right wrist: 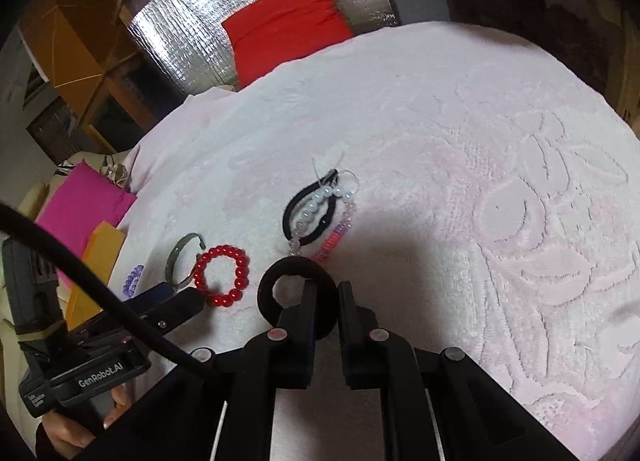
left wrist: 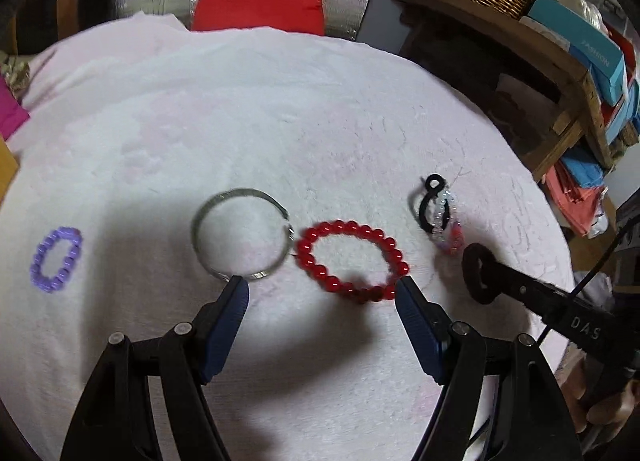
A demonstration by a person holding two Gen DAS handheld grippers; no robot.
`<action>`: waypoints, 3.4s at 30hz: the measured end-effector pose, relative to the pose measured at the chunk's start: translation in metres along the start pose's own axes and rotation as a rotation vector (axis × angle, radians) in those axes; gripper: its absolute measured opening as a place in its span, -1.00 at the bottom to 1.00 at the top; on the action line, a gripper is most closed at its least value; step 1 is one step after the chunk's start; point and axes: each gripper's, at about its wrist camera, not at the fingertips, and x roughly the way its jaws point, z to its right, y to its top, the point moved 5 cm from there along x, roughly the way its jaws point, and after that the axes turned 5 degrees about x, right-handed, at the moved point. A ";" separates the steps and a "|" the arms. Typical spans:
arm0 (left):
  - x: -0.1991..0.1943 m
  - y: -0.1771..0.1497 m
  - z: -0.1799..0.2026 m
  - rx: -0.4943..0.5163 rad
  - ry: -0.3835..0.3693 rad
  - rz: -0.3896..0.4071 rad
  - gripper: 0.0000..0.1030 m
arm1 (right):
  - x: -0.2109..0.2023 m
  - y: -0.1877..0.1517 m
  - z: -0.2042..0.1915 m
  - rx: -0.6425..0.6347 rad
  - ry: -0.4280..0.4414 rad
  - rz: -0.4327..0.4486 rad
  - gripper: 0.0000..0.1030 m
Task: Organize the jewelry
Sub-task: 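Lower the left gripper onto the red bead bracelet and close it, then lift the red bracelet with the left gripper while the right holds the hair tie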
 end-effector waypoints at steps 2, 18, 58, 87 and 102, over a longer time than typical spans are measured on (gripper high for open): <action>0.003 0.000 0.001 -0.012 -0.025 -0.006 0.48 | 0.001 0.000 0.003 0.003 -0.012 -0.004 -0.79; 0.016 0.013 0.003 -0.035 -0.027 0.033 0.00 | 0.004 -0.003 0.012 0.015 -0.003 -0.029 -0.77; -0.015 -0.006 -0.009 0.197 0.156 0.042 -0.74 | 0.005 -0.004 -0.001 0.011 -0.015 -0.005 -0.73; -0.032 -0.026 -0.094 0.076 0.199 -0.017 -0.57 | 0.029 -0.030 -0.063 -0.123 0.052 -0.107 -0.69; -0.029 -0.025 -0.081 0.131 0.196 -0.001 -0.79 | 0.027 -0.035 -0.074 -0.217 0.028 -0.070 -0.55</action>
